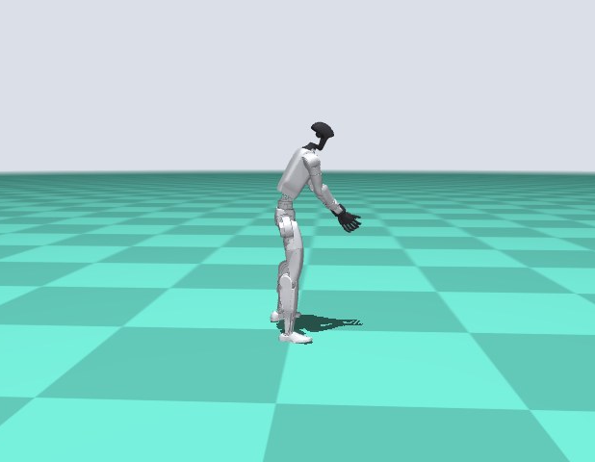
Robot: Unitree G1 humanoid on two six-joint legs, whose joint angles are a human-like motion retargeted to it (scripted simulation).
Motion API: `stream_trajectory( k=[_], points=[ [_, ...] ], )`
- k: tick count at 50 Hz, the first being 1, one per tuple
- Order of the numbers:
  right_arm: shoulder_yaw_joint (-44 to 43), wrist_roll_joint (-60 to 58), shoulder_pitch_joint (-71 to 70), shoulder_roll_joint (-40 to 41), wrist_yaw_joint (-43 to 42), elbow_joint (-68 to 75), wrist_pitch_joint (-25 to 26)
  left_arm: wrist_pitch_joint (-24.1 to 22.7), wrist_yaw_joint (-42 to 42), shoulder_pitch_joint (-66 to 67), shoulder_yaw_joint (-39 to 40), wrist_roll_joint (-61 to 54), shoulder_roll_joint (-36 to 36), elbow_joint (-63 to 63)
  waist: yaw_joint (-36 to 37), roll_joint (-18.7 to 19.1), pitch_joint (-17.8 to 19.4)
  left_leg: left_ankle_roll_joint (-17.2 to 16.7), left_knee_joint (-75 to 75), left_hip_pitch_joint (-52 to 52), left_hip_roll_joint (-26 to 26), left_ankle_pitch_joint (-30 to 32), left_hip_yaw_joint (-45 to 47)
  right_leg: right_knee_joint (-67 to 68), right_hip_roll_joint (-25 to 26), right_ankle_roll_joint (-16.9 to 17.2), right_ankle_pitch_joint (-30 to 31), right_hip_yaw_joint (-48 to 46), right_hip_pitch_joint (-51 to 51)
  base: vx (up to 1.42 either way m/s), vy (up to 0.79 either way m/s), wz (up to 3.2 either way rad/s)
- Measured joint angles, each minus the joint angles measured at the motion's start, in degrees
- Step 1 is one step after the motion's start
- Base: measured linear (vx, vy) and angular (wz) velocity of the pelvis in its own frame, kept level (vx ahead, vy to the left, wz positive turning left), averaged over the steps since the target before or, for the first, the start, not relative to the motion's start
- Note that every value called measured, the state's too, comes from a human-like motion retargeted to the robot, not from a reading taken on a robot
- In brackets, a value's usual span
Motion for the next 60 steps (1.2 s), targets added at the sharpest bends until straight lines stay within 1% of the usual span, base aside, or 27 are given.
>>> stream_trajectory(
  k=[5,7,8,10,12,13,15,17,18,20,21,22,24,27,28,30,32,33,37,40,42,43,45,48,52,55,60],
  points=[
    [-1.29,1.3,16.21,3.33,-0.29,2.41,-1.74,-0.98,0.89,14.17,-0.2,3.76,-4.7,3.54,-5.82,-1.87,2.08,-0.48,7.64,-9.15,1.43,0.13,2.34,5.88,-0.48,-1.49,-2.04,3.64,-8.97,-0.07,-0.18,-0.4],
    [-0.53,1.34,21.2,4.1,-0.53,2.23,-3.38,-2.76,1.28,18.21,-1.74,4.22,-6.01,4.57,-6.92,-2.78,2.08,0.0,8.79,-12.77,1.75,-0.29,4.29,14.72,-1.95,0.09,-4.61,5.92,-16.87,-0.09,-0.12,-0.74],
    [-0.43,1.59,22.99,4.29,-0.61,2.55,-3.36,-3.24,1.56,19.67,-2.13,3.66,-6.65,5.29,-7.64,-2.96,2.08,0.0,8.36,-14.4,1.65,0.01,4.99,14.05,-1.66,0.04,-4.3,6.67,-18.52,-0.12,-0.09,-0.62],
    [-0.2,1.25,25.85,4.2,0.29,3.55,-2.21,-3.18,1.05,22.08,-3.96,5.59,-7.44,7.5,-9.1,-2.83,2.08,-0.42,6.31,-17.29,1.08,1.02,5.97,5.69,0.1,-0.78,-1.63,7.49,-18.46,-0.14,-0.06,-0.55],
    [-0.34,0.77,28.17,4.73,1.12,4.25,-1.79,-6.25,0.11,24.19,-3.57,3.93,-8.04,7.55,-9.21,-2.84,2.08,-0.12,2.61,-19.11,0.66,2.04,7.17,3.11,1.11,0.14,-0.38,8.67,-21.14,-0.13,-0.04,-0.76],
    [-0.59,0.35,29.03,5.09,1.07,4.7,-1.28,-5.13,0.9,24.89,-3.67,5.13,-7.95,8.91,-9.09,-2.82,2.08,0.04,0.54,-19.93,0.42,2.76,7.65,1.63,1.65,0.63,0.27,9.16,-22.37,-0.12,-0.03,-0.81],
    [-0.88,-0.14,30.39,5.89,0.42,5.36,-1.38,-6.33,2.76,26.17,-2.86,4.64,-7.79,9.43,-8.62,-2.8,2.08,0.14,-3.61,-21.33,0.03,4.53,8.43,-2.1,2.86,1.55,2.05,10.1,-24.32,-0.11,-0.02,-0.79],
    [0.23,0.08,31.35,6.64,1.56,5.78,-1.19,-11.04,-2.19,27.7,-1.01,-4.24,-8.11,6.64,-7.99,-2.85,2.08,-0.09,-6.88,-22.61,-0.13,6.4,9.03,-5.74,4.0,2.0,4.1,10.99,-25.88,-0.1,0.0,-0.71],
    [0.26,1.6,31.73,7.13,1.66,5.76,-0.81,-11.56,-2.88,28.1,-0.6,-7.06,-8.1,6.3,-7.65,-2.78,2.08,-0.23,-8.05,-23.33,-0.07,7.3,9.26,-6.21,4.4,2.11,4.52,11.41,-27.15,-0.09,0.01,-0.62],
    [0.19,3.34,31.83,7.64,1.44,6.05,0.39,-12.0,-3.58,28.3,-0.28,-11.18,-8.01,6.06,-6.99,-2.57,2.08,-0.71,-9.85,-24.67,0.14,9.04,9.77,-6.36,5.07,2.13,5.28,12.24,-29.71,-0.07,0.02,-0.51],
    [1.32,-1.04,30.91,7.39,-1.35,7.03,2.28,-12.08,0.46,28.36,-1.09,-7.53,-7.49,6.2,-7.47,-2.99,2.08,-0.84,-10.52,-25.65,0.12,9.84,10.16,-6.36,5.19,2.1,5.88,12.59,-31.28,-0.04,0.04,-0.37],
    [1.52,-2.97,30.26,7.29,-2.78,7.61,3.41,-12.12,2.25,28.07,-1.36,-6.49,-7.33,6.29,-7.55,-3.07,2.08,-1.08,-11.0,-26.26,0.13,10.53,10.47,-6.36,5.3,2.03,6.41,12.91,-32.36,-0.04,0.04,-0.27],
    [-0.8,0.32,29.47,7.32,-1.52,7.76,3.2,-11.93,-1.11,26.13,-0.59,-11.79,-8.06,6.92,-6.59,-2.14,2.08,-1.77,-11.1,-26.17,0.16,11.31,10.76,-6.36,5.38,1.7,7.26,13.4,-32.62,-0.02,0.02,-0.09],
    [-1.63,-1.68,25.9,6.6,-3.4,9.87,4.5,-11.04,0.5,22.1,-1.01,-10.47,-8.1,9.83,-6.98,-1.79,2.08,-2.09,-10.57,-25.58,-0.15,11.54,11.19,-6.36,4.96,1.32,8.36,13.74,-32.06,0.02,0.07,0.02],
    [-1.45,-4.64,24.05,6.21,-4.9,11.33,5.65,-8.3,3.06,20.13,-2.67,-3.78,-7.79,12.78,-7.26,-1.75,2.08,-2.06,-10.28,-24.87,-0.32,11.38,11.32,-6.36,4.73,1.29,8.55,13.77,-31.25,0.06,0.08,0.05],
    [-2.07,-4.48,20.02,5.78,-4.92,12.51,5.73,-6.95,4.03,16.17,-2.78,-1.14,-7.64,14.45,-7.75,-1.65,2.08,-1.99,-9.49,-22.77,-0.56,10.63,11.51,-6.36,4.32,1.11,8.67,13.79,-28.85,0.08,0.08,0.02],
    [-4.79,3.64,14.37,5.51,-1.39,12.71,4.07,-3.1,3.87,10.25,-1.07,-3.31,-6.92,16.9,-8.21,-1.58,2.08,-1.76,-8.94,-19.27,-0.78,9.75,11.71,-6.36,4.0,0.92,8.36,13.63,-25.06,0.12,0.09,-0.05],
    [-5.29,4.92,10.94,4.89,-1.21,13.61,4.26,-2.35,3.52,7.12,-1.3,-3.7,-6.39,17.31,-8.51,-1.51,2.08,-1.67,-8.58,-17.22,-0.86,9.11,11.79,-6.36,3.83,0.95,8.06,13.53,-22.82,0.14,0.09,-0.08],
    [-5.69,9.85,-8.62,0.38,-3.46,16.74,5.73,1.38,3.58,-9.7,-6.18,-8.59,-2.58,17.18,-9.33,-0.83,1.59,-1.2,-7.49,-7.43,-1.15,6.53,12.09,-6.36,3.25,1.61,6.26,12.89,-12.34,0.17,0.09,-0.11],
    [-1.81,10.78,-23.97,-5.02,-7.62,15.29,5.37,1.95,5.47,-23.18,-11.92,-13.69,1.62,13.55,-9.35,0.47,-3.97,-1.29,-7.08,-1.85,-1.3,5.18,12.25,-6.21,2.94,2.52,4.96,12.37,-6.4,0.21,0.09,-0.06],
    [1.27,11.15,-37.62,-9.24,-9.24,13.21,5.51,1.8,6.14,-35.86,-15.32,-17.02,6.1,10.72,-9.1,0.68,-6.39,-1.25,-6.63,0.15,-1.32,4.51,12.27,-5.46,2.71,2.95,4.08,12.24,-4.39,0.22,0.08,0.02],
    [2.24,10.08,-41.77,-11.93,-8.91,11.7,5.78,0.69,6.4,-40.54,-14.9,-17.63,7.22,9.4,-8.51,1.52,-9.83,-1.49,-6.35,0.42,-1.34,4.18,12.12,-5.0,2.56,3.52,3.56,11.89,-4.03,0.26,0.08,0.11],
    [5.01,9.18,-52.34,-17.1,-7.77,9.57,6.23,0.02,6.52,-52.06,-15.38,-17.46,10.2,7.51,-7.47,2.7,-13.98,-1.81,-5.37,0.52,-1.16,3.41,11.77,-4.11,2.41,4.03,2.73,11.48,-3.58,0.24,0.07,0.15],
    [10.07,11.03,-69.9,-22.24,-6.29,11.13,6.34,0.78,6.58,-69.27,-18.9,-16.99,15.02,7.25,-6.74,3.52,-16.34,-2.14,-3.7,1.12,-0.74,2.06,11.09,-3.18,2.34,4.0,1.59,10.94,-2.17,0.21,0.06,0.17],
    [17.29,14.53,-86.35,-25.18,-6.49,15.72,6.3,1.45,6.99,-84.04,-24.79,-19.97,18.1,8.57,-6.45,3.49,-20.12,-2.61,-3.14,1.9,-0.48,0.99,10.18,-2.0,2.29,3.46,-0.02,10.16,-0.96,0.21,0.04,0.21],
    [20.63,17.02,-93.42,-25.76,-5.96,17.85,6.53,2.59,6.79,-90.21,-28.34,-21.96,19.13,9.36,-6.72,3.34,-22.3,-2.99,-3.64,2.76,-0.4,0.44,9.57,-0.96,2.3,2.96,-1.44,9.56,-0.26,0.18,0.03,0.21],
    [19.71,19.47,-94.82,-25.53,-4.73,17.68,6.56,5.52,5.33,-91.02,-32.26,-21.87,20.29,8.96,-7.26,3.17,-24.67,-3.03,-4.73,5.18,-0.42,-0.55,8.99,0.38,2.25,2.45,-3.64,8.76,1.68,0.14,0.02,0.14]
  ],
)
